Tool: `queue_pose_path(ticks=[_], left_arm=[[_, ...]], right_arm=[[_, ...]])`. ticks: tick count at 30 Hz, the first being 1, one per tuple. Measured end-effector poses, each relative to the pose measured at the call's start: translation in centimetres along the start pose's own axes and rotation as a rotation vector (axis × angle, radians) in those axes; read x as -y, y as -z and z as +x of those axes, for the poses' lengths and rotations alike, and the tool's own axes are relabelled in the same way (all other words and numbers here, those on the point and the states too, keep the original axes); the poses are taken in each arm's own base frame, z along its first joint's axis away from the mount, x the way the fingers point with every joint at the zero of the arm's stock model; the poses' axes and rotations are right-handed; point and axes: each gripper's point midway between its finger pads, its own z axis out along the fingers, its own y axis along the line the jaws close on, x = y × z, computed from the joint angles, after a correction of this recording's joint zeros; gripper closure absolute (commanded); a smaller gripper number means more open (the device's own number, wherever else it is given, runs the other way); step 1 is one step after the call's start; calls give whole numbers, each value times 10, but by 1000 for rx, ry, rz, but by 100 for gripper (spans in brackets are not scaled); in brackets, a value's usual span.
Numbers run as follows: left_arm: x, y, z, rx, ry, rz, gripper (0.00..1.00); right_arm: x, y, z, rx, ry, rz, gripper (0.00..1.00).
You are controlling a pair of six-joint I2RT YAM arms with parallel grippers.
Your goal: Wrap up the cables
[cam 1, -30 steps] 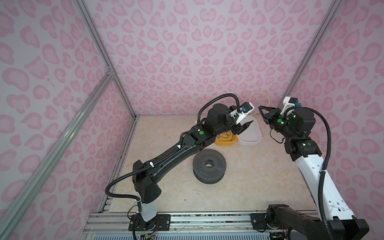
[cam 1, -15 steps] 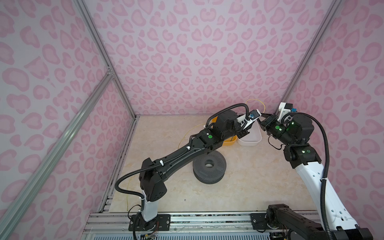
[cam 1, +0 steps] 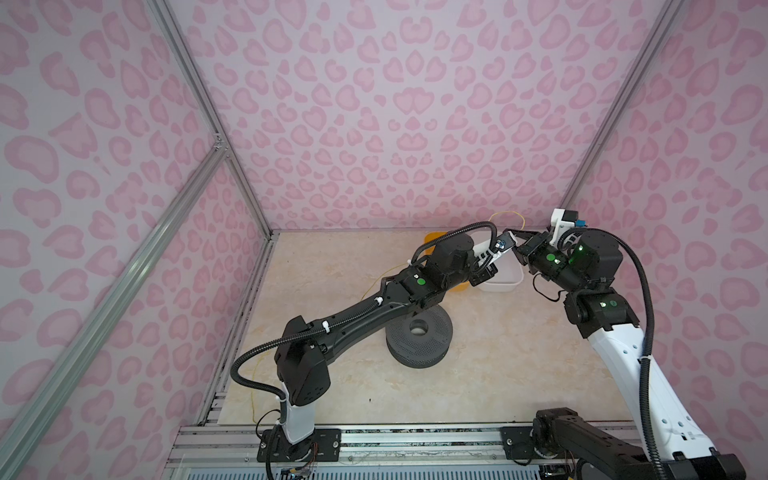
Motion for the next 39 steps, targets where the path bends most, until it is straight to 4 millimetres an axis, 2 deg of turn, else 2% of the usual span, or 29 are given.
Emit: queue_pose_path(ticks=[7, 15, 19, 31, 39], left_arm=[[-4, 13, -5, 36, 2, -21, 96], [-7, 25, -6, 75, 5, -27, 96], [-8, 30, -10, 99, 6, -32, 96], [-8, 40, -10, 105, 32, -32, 96], [-6, 48, -8, 114, 40, -31, 96]], right_arm=[[-10, -4, -1, -58, -20, -38, 100], [-10, -11, -1, -172, -119, -91, 100], [-16, -9, -6, -194, -132, -120, 100], [-22, -8, -34, -139, -149, -158, 98], [-33, -2, -64, -69, -107, -174, 100]])
